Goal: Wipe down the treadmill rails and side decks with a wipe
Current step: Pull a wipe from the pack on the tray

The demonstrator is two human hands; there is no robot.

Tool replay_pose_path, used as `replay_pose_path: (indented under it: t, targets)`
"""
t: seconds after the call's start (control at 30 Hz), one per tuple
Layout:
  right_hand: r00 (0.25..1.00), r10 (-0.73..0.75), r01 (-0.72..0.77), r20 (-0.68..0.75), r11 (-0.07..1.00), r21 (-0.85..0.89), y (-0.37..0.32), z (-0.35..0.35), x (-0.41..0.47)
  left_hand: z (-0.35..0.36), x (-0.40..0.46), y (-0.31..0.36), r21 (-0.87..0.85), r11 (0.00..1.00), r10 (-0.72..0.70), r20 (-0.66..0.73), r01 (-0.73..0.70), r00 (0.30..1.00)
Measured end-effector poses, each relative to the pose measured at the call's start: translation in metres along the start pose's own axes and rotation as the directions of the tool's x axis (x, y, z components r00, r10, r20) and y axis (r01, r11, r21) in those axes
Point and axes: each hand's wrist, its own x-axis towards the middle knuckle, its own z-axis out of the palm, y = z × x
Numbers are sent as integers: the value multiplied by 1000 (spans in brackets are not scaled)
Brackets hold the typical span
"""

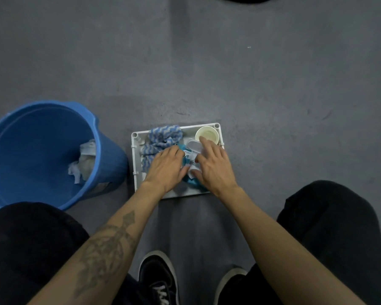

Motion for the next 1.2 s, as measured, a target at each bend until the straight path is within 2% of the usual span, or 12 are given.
replay_pose_path:
  t: [0.17,0.37,0.67,0.83,0.97,1.1,1.2]
  targets:
    - [997,-4,10,77,997,-77,-4,6,-5,-3,5,2,-65,996,-57,-24,55,998]
    - [997,-57,52,-55,994,-96,-6,9,-5,-5,8,2,-118,991,-65,-10,63,998]
    - [993,19,-28,-121,997,-73,10,-3,-3,-8,7,-3,-117,989,-87,14,89,996]
    - [975,190,-175,-119,977,123,19,-13,-4,-8,9,1,-85,991,-106,25,108,994]
    - [932,329,-270,-149,909,317,18,-22,-2,-7,10,2,-63,991,-119,43,122,992]
    - [882,470,-395,14,724,566,15,-33,4,-5,10,3,-100,987,-119,36,122,992]
    - [846,514,-467,140,588,661,13,-40,4,-7,10,4,-207,971,-119,-1,116,993]
